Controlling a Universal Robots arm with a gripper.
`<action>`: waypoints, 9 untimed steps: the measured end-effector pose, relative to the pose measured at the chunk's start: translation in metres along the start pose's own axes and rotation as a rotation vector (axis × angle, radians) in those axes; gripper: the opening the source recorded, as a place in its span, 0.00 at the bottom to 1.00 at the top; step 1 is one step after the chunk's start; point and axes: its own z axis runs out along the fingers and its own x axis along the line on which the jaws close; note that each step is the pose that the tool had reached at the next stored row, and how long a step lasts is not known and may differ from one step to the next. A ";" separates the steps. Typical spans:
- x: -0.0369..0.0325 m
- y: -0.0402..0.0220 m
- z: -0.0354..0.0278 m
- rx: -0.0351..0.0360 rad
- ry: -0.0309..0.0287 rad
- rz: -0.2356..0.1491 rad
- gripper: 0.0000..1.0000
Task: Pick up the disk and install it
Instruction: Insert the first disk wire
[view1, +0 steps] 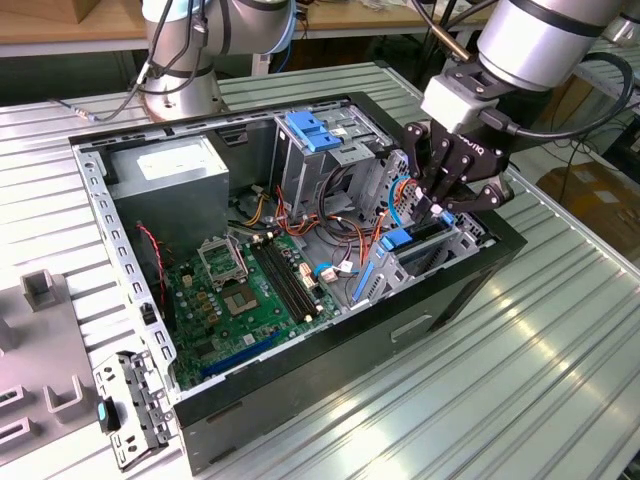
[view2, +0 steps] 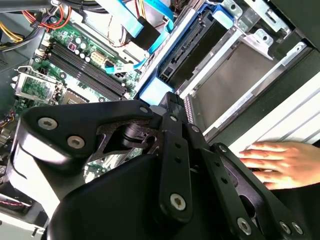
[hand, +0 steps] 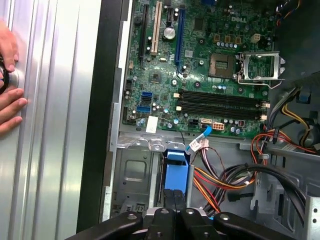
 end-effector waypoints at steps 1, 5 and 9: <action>-0.0001 0.0000 0.0000 -0.0001 0.0005 0.000 0.11; -0.0002 -0.0011 -0.0005 -0.0001 0.0010 -0.001 0.11; -0.0003 -0.0078 -0.0006 -0.0001 0.0010 -0.004 0.11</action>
